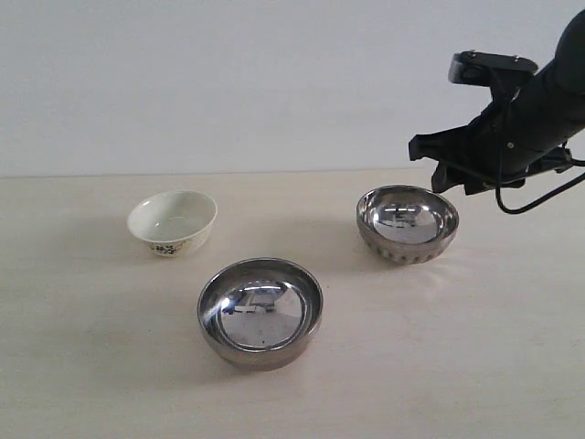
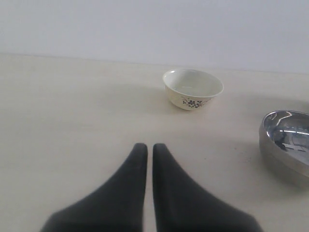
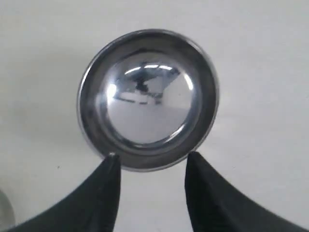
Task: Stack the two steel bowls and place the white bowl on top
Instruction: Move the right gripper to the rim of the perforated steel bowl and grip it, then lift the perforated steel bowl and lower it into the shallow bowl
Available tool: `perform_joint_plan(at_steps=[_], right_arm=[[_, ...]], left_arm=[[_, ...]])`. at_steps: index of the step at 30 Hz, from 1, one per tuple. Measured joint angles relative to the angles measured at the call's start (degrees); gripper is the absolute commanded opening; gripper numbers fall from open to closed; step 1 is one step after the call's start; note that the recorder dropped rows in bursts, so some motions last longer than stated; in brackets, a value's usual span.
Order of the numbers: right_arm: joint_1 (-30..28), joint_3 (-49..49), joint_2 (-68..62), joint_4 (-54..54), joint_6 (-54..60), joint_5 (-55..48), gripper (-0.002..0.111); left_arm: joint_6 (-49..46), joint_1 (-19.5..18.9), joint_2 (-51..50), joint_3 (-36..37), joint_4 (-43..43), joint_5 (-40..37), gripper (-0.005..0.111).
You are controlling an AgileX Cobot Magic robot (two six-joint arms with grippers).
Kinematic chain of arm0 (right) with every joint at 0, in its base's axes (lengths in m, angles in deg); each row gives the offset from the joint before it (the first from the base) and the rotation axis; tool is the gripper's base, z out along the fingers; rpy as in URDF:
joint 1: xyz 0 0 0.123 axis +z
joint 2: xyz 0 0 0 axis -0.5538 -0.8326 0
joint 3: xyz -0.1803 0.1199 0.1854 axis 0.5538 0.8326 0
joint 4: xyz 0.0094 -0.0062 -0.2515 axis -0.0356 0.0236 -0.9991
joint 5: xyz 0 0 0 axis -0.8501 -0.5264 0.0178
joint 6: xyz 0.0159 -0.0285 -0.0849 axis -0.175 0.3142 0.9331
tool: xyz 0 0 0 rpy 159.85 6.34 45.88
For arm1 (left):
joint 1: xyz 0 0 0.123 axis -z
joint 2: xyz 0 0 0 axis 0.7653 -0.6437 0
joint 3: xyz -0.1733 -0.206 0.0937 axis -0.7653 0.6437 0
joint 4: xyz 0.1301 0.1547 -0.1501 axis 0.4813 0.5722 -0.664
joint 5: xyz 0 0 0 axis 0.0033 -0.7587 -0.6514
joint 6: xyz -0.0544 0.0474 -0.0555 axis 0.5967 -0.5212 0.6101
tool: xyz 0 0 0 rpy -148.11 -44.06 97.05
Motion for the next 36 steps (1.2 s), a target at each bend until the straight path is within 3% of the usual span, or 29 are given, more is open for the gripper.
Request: perform_joint_plan(at_steps=[11, 25, 27, 30, 36], right_arm=[[-2.54, -9.43, -15.13, -0.14, -0.51, 2.70, 0.038], [-2.54, -11.00, -22.65, -2.71, -0.51, 6.07, 0.037], [-2.54, -11.00, -23.33, -2.71, -0.51, 6.34, 0.029], [-2.54, -11.03, -24.00, -2.71, -0.51, 6.80, 0.001], [-2.63, -11.15, -23.44, -2.49, -0.51, 6.70, 0.000]], left_arm=[[0.00, 0.00, 0.00, 0.00, 0.00, 0.00, 0.004], [0.00, 0.00, 0.00, 0.00, 0.00, 0.00, 0.004], [0.00, 0.00, 0.00, 0.00, 0.00, 0.00, 0.004], [0.00, 0.00, 0.00, 0.00, 0.00, 0.00, 0.004], [0.00, 0.00, 0.00, 0.00, 0.00, 0.00, 0.004]])
